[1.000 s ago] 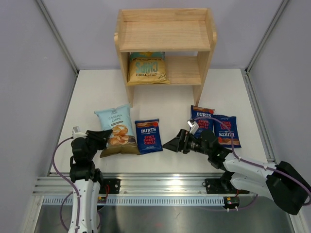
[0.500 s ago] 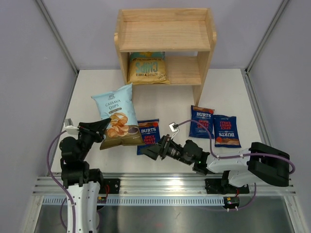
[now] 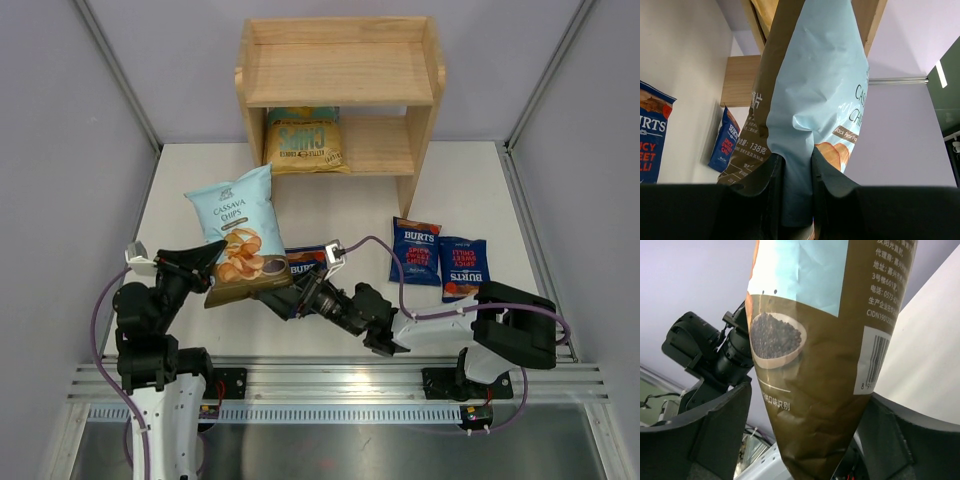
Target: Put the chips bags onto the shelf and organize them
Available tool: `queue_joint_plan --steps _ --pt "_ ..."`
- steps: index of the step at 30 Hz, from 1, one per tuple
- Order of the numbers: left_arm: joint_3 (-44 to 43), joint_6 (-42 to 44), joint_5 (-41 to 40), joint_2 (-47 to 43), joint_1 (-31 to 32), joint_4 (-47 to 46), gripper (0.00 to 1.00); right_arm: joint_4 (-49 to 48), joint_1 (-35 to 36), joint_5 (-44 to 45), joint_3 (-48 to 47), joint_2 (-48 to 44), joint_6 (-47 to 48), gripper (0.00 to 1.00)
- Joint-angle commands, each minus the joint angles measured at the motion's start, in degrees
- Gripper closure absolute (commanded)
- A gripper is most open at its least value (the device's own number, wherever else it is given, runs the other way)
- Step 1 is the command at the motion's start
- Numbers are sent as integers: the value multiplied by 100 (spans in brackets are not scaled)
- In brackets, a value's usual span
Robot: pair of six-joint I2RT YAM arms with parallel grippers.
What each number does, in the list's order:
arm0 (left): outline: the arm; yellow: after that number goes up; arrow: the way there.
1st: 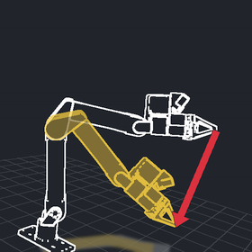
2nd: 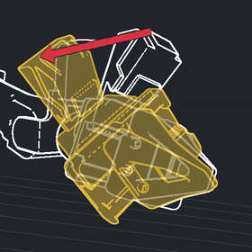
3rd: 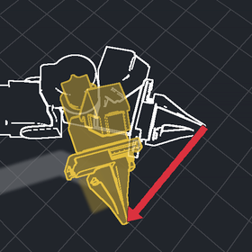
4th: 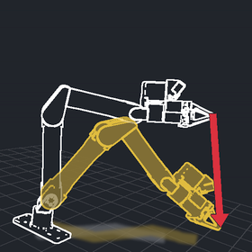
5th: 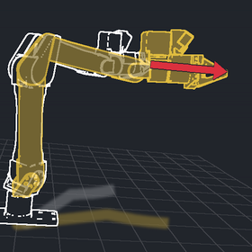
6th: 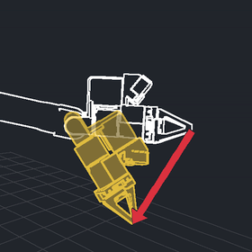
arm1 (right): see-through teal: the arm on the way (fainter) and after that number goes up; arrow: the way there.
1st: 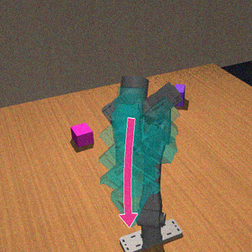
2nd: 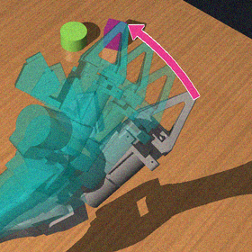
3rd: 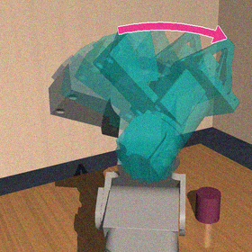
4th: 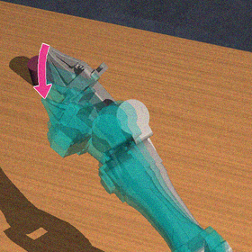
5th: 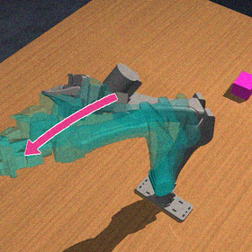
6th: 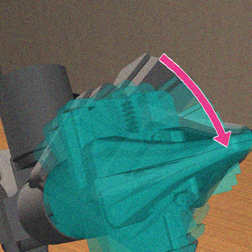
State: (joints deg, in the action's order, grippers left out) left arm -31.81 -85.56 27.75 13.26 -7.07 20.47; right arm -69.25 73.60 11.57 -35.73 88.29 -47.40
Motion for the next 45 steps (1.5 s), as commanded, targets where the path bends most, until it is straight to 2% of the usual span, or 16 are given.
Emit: queue_joint_plan --steps 1,2,3,5,6,10,13,14,15,19,26,29,32,35,41,45 --pt "-247 -189 380 10 74 -245 95 -537 49 485 -400 83 486 15" --pt "-246 -172 381 -7 92 -236 95 -537 49 556 -418 83 494 19" --pt "-238 -163 381 -16 101 -236 95 -606 49 626 -409 100 529 30" --pt "-211 -102 381 -60 136 -280 94 -712 49 776 -330 101 600 42" --pt "-159 -84 381 -60 144 -324 93 -843 58 802 -286 83 731 52" --pt "-79 205 337 -148 171 -438 85 -1195 -65 637 3 22 951 77" --pt "-141 469 179 -192 180 -377 61 -1231 -171 321 170 -145 960 85" --pt "-176 653 65 -201 180 -316 38 -1222 -267 267 232 -198 943 87" --pt "-220 759 3 -166 180 -176 32 -1213 -346 127 311 -311 812 89" --pt "-334 1286 -252 -122 180 27 20 -1371 -706 -23 925 -646 495 99" --pt "-115 2016 -385 36 180 220 4 -678 -953 38 1550 -1884 644 100" --pt "-325 2674 -428 177 180 649 1 -125 -1146 47 1744 -2857 661 100" --pt "-615 3316 -639 204 171 1142 1 1260 -1374 -24 1578 -3579 645 100" --pt "-949 3791 -884 169 171 1598 1 1755 -1761 -216 1507 -3985 469 100" --pt "-1590 4477 -982 212 171 2092 1 2134 -2454 -707 1402 -4110 118 100" --pt "-1933 5213 -421 493 171 2198 1 2074 -3026 -1139 1191 -3978 -156 100"
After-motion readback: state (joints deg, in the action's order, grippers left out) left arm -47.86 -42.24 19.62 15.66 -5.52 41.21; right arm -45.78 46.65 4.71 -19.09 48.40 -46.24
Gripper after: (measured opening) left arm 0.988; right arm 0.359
